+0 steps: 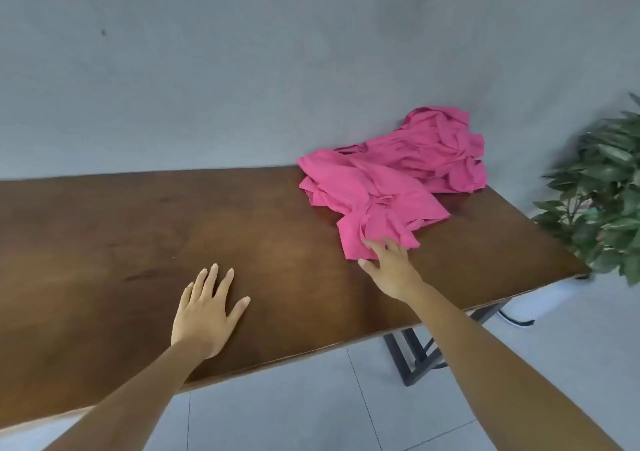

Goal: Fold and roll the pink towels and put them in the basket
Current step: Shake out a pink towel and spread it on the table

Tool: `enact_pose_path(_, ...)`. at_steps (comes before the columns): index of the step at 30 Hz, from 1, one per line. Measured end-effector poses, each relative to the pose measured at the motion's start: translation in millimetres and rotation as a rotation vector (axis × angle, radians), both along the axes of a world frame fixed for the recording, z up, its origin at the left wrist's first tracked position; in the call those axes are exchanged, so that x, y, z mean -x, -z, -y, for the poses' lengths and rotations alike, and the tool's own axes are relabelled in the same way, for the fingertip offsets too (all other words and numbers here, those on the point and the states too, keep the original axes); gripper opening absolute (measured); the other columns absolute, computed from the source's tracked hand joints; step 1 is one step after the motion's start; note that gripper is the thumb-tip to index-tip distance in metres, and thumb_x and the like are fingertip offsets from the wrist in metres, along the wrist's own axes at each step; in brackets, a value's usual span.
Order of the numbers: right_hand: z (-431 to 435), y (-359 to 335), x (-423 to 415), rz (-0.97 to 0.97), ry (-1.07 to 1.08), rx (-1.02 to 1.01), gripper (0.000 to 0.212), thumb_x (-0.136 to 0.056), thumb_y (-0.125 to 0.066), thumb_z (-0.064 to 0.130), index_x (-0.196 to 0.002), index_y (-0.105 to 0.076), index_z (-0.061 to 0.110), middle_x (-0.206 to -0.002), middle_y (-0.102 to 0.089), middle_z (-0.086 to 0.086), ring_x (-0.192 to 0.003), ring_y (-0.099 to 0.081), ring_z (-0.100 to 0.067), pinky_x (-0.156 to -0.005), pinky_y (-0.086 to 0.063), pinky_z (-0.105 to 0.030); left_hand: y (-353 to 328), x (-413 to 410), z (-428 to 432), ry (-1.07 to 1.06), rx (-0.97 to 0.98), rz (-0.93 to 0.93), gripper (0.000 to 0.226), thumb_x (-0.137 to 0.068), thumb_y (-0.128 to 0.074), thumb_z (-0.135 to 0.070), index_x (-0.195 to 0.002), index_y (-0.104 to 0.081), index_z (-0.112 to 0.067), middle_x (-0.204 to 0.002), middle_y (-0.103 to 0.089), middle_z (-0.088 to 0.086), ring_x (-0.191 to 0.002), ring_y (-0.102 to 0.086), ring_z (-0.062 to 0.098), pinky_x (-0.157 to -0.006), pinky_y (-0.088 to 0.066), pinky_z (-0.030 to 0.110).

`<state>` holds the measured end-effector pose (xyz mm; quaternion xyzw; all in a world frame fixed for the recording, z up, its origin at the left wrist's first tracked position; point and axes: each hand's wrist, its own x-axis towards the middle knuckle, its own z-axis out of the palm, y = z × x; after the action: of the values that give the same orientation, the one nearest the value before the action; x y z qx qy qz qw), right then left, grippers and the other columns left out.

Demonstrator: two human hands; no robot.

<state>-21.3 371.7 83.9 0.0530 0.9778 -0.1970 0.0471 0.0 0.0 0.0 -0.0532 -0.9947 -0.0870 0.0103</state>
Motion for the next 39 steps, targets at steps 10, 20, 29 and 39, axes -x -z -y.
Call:
enact_pose_path(10,2.4,24.6,26.7,-0.054,0.091,0.021,0.066,-0.105,-0.046,0.043,-0.158,-0.027,0.009,-0.164,-0.026,-0.009,-0.152,-0.022,-0.026,-0.122,-0.027,-0.042,2.5,1.5,0.3,-0.042,0.005,-0.075,0.084,-0.090,-0.002,-0.077,-0.161,-0.015,-0.036,-0.170,-0.009,-0.003,-0.157,0.000,0.016,-0.127,-0.008,0.037)
enact_pose_path(20,51.1,25.5,-40.7,-0.265,0.109,0.224,0.049,-0.103,-0.053,0.031,-0.147,-0.049,0.010,-0.147,-0.048,-0.001,-0.135,-0.048,-0.017,-0.111,-0.039,-0.031,-0.4,1.4,-0.1,-0.036,0.008,-0.060,0.085,-0.091,-0.002,-0.075,-0.161,-0.023,-0.031,-0.169,-0.017,0.003,-0.157,-0.008,0.022,-0.126,-0.014,0.041)
enact_pose_path(29,132.3,31.6,-104.2,-0.215,0.032,0.263,0.049,-0.105,-0.047,0.038,-0.151,-0.045,0.021,-0.150,-0.043,0.012,-0.136,-0.041,-0.003,-0.110,-0.033,-0.019,-23.1,17.1,-7.5,-0.021,-0.364,0.081,0.051,-0.101,-0.047,-0.052,-0.146,-0.050,-0.027,-0.162,-0.032,-0.001,-0.153,-0.015,0.024,-0.122,-0.012,0.050)
enact_pose_path(39,169.6,28.9,-122.9,-0.179,0.052,0.140,0.056,-0.105,-0.049,0.037,-0.156,-0.035,0.022,-0.159,-0.034,0.008,-0.146,-0.027,-0.005,-0.112,-0.017,-0.014,-93.6,73.0,-151.5,0.605,-0.600,0.346,0.056,-0.091,-0.069,-0.052,-0.128,-0.064,-0.011,-0.127,-0.068,0.005,-0.117,-0.063,0.021,-0.102,-0.050,0.042)
